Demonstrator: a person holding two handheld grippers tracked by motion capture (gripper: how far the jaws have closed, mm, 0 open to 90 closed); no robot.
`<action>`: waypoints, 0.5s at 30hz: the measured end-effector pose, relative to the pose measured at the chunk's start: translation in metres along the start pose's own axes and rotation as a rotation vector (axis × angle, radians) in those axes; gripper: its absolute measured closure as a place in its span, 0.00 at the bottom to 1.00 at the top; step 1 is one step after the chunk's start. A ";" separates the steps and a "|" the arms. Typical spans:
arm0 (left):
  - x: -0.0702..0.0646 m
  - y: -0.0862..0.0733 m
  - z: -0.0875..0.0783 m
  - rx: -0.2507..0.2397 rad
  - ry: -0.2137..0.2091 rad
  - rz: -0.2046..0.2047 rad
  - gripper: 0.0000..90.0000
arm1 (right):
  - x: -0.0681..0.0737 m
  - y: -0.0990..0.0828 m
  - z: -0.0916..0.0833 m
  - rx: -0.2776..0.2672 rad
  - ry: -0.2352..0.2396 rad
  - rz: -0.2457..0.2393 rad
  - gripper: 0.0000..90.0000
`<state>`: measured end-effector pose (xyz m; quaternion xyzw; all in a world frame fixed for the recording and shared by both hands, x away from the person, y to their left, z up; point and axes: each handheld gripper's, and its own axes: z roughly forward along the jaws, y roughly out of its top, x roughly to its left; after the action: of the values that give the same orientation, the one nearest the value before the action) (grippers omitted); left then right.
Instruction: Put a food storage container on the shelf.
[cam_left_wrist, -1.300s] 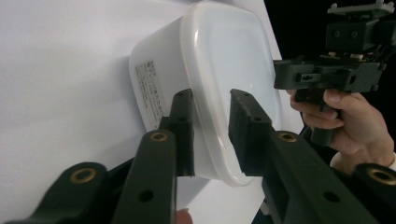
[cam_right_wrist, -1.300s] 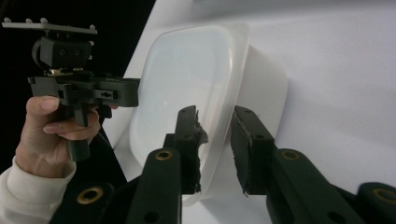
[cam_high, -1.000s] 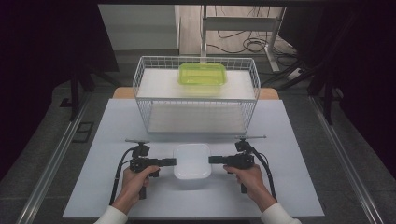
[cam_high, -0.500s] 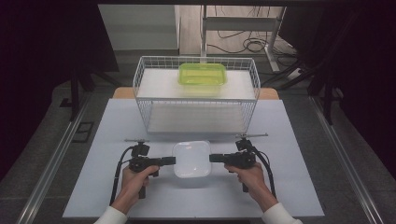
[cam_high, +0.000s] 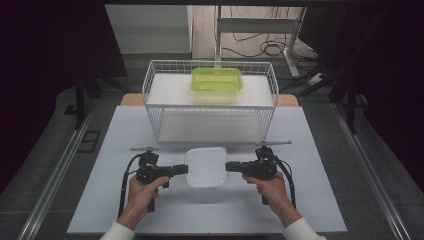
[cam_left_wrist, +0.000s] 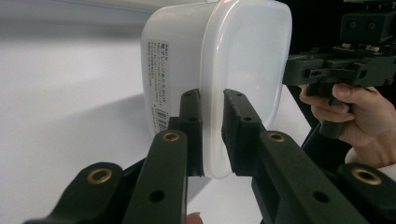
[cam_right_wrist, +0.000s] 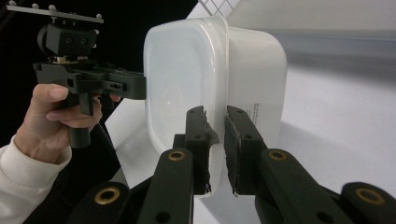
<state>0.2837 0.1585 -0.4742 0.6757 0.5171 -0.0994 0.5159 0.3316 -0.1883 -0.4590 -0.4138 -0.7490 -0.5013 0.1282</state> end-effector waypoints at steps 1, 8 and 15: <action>-0.001 0.000 -0.001 -0.003 -0.001 0.002 0.87 | 0.001 0.001 -0.001 -0.004 0.000 -0.009 0.88; -0.007 0.002 -0.003 -0.011 0.000 0.023 0.87 | 0.005 0.002 -0.006 -0.012 -0.001 -0.016 0.88; -0.013 0.009 -0.002 -0.014 -0.012 0.041 0.87 | 0.008 0.006 -0.013 -0.029 -0.008 -0.035 0.88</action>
<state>0.2849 0.1531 -0.4592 0.6818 0.5009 -0.0892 0.5257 0.3277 -0.1947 -0.4444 -0.4046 -0.7493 -0.5125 0.1105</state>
